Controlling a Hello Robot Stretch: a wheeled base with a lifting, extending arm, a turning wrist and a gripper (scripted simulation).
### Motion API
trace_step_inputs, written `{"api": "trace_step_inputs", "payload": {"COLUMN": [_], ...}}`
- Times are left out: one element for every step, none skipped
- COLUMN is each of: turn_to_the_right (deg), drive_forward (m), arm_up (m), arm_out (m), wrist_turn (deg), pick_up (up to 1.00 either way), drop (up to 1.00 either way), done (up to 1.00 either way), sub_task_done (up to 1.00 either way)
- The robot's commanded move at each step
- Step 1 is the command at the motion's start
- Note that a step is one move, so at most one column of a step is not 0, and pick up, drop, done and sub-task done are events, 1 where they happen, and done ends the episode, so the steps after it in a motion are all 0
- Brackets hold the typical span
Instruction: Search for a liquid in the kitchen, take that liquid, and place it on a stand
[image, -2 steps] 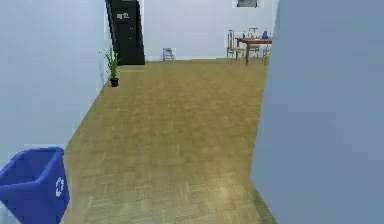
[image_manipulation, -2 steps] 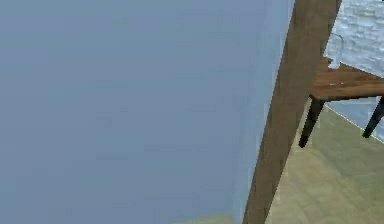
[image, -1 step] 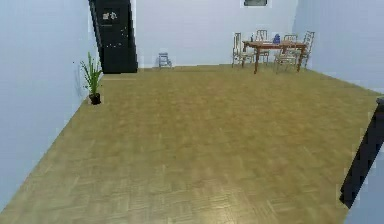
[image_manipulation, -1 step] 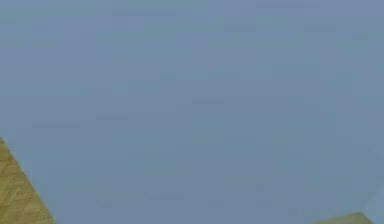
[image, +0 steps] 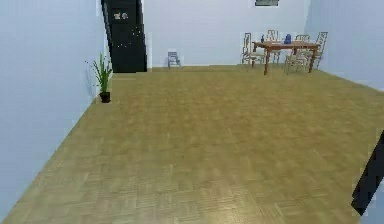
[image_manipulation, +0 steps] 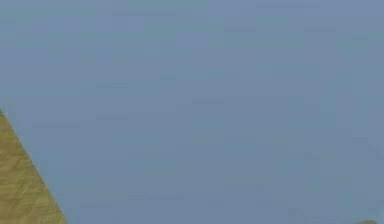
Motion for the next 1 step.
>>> {"api": "trace_step_inputs", "payload": {"turn_to_the_right": [-45.0], "drive_forward": [0.00], "arm_up": [0.00], "arm_out": [0.00], "wrist_turn": [0.0], "pick_up": [0.00], "drop": [0.00], "done": [0.00], "sub_task_done": [0.00]}}
